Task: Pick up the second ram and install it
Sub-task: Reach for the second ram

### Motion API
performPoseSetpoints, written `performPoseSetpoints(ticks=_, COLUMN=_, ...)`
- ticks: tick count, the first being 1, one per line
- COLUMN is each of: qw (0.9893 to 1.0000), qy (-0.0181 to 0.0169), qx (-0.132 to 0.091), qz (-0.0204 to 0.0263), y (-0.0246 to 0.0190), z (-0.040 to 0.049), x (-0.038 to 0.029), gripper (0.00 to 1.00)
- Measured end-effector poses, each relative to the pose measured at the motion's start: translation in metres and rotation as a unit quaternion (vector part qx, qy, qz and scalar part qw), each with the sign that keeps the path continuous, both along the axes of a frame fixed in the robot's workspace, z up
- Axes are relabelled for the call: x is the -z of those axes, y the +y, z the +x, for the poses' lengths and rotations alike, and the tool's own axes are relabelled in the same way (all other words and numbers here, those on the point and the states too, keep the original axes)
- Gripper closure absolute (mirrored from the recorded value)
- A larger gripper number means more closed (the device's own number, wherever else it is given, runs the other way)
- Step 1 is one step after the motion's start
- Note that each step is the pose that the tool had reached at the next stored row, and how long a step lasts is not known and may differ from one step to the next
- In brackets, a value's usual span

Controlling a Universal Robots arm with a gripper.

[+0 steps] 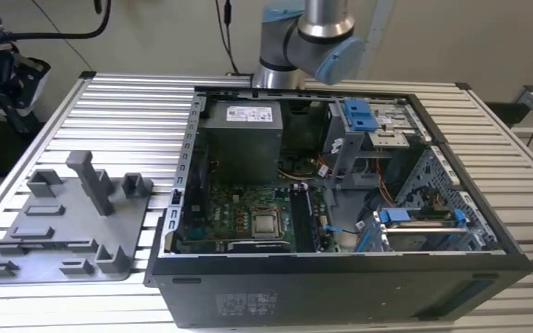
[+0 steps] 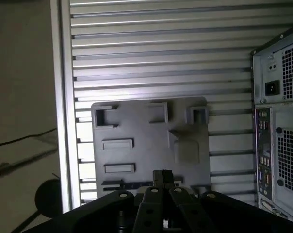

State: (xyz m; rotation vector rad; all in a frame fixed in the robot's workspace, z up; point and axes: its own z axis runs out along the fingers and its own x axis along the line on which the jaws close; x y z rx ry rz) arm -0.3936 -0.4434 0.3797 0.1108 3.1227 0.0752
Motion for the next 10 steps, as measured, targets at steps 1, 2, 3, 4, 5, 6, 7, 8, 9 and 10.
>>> performPoseSetpoints(ticks=1, qw=1.0000, qy=0.0000, qx=0.000, qz=0.0000, y=-0.0031, z=0.0001, x=0.0003, gripper=0.89)
performPoseSetpoints(ticks=2, qw=1.0000, qy=0.0000, qx=0.000, qz=0.0000, y=-0.0063, z=0.0003, x=0.0006, gripper=0.89)
performPoseSetpoints(ticks=3, qw=1.0000, qy=0.0000, qx=0.000, qz=0.0000, y=-0.0092, z=0.0004, x=0.0009, gripper=0.89)
performPoseSetpoints(ticks=4, qw=1.0000, qy=0.0000, qx=0.000, qz=0.0000, y=-0.0123, z=0.0005, x=0.0013, gripper=0.89)
performPoseSetpoints(ticks=5, qw=1.0000, qy=0.0000, qx=0.000, qz=0.0000, y=-0.0154, z=0.0006, x=0.0016, gripper=0.89)
performPoseSetpoints(ticks=6, qw=1.0000, qy=0.0000, qx=0.000, qz=0.0000, y=-0.0181, z=0.0006, x=0.0019, gripper=0.89)
performPoseSetpoints(ticks=7, qw=1.0000, qy=0.0000, qx=0.000, qz=0.0000, y=-0.0207, z=0.0006, x=0.0021, gripper=0.89)
performPoseSetpoints(ticks=8, qw=1.0000, qy=0.0000, qx=0.000, qz=0.0000, y=-0.0231, z=0.0006, x=0.0024, gripper=0.89)
performPoseSetpoints(ticks=9, qw=1.0000, qy=0.0000, qx=0.000, qz=0.0000, y=-0.0256, z=0.0007, x=0.0027, gripper=0.89)
performPoseSetpoints(ticks=10, qw=1.0000, qy=0.0000, qx=0.000, qz=0.0000, y=-0.0278, z=0.0006, x=0.0030, gripper=0.89)
